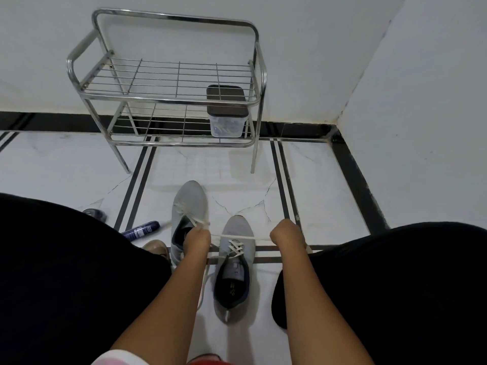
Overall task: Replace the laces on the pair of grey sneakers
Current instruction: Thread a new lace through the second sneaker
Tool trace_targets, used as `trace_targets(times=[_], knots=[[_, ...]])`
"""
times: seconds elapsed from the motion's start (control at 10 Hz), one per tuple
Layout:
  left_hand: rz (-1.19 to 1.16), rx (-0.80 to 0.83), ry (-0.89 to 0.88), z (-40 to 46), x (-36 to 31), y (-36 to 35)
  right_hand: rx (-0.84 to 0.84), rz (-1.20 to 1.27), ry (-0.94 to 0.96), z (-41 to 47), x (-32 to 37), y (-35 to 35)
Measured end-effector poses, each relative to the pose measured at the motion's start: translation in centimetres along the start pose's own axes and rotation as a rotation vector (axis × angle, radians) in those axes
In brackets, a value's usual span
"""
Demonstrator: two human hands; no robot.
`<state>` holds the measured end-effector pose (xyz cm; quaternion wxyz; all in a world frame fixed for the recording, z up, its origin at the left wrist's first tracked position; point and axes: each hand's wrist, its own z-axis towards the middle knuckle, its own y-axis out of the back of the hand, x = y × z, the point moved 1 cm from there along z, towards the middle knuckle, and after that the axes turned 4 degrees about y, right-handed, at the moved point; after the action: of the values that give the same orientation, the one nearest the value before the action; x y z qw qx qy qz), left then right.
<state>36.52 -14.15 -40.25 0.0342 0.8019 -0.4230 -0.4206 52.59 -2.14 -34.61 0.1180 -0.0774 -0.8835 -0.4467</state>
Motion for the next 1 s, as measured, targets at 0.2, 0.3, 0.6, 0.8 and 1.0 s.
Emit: trace_targets(times=[0.2, 0.3, 0.6, 0.8, 1.0], knots=[[0.420, -0.026, -0.138, -1.1, -0.3, -0.1, 0.072, 0.039, 0.275, -0.4, 2.4, -1.4], [0.335, 0.185, -0.389, -1.5, -1.1, -1.6, 0.145, 0.165, 0.448, -1.3, 3.9, -2.5], [0.223, 0.385, -0.313, -1.7, -0.2, -1.7, -0.020, 0.196, 0.357, 0.8, 2.4, -2.7], [0.142, 0.434, -0.341, -0.9, 0.1, -2.2, 0.026, 0.220, 0.381, 1.2, 2.7, -4.0], [0.219, 0.282, -0.270, 0.6, 1.2, -2.9, -0.051, 0.326, 0.213, 2.6, 1.7, -5.5]])
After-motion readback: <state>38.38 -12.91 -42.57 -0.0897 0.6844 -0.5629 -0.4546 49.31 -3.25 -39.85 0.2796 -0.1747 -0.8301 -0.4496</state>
